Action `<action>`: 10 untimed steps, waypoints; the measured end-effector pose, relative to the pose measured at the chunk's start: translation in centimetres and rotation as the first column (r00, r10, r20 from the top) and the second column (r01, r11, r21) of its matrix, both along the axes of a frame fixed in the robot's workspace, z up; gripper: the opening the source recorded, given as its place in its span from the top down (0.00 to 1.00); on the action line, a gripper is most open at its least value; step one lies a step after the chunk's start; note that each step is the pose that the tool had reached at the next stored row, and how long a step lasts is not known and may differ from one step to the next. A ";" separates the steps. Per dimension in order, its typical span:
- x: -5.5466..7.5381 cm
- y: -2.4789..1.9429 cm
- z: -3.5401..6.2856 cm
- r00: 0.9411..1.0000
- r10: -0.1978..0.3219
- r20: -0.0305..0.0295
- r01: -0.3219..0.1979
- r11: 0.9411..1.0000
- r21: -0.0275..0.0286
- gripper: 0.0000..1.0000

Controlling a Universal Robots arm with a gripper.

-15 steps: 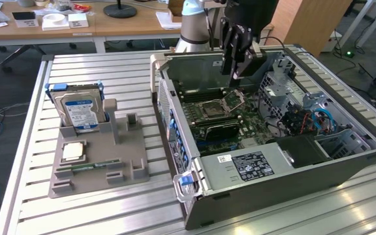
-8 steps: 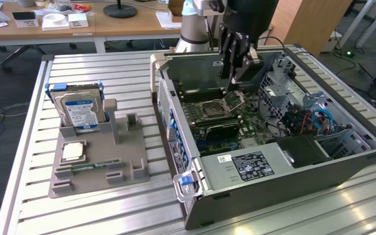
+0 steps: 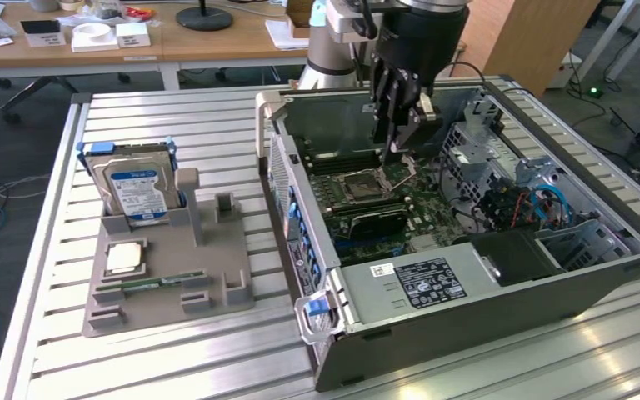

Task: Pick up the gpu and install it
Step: 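Insert the gpu into the slot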

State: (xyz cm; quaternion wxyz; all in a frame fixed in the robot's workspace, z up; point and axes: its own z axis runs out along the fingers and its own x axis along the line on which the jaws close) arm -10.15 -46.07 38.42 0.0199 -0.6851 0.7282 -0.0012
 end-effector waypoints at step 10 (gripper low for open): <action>0.0 0.03 -1.63 1.000 -0.006 -0.003 0.006 1.000 0.000 0.55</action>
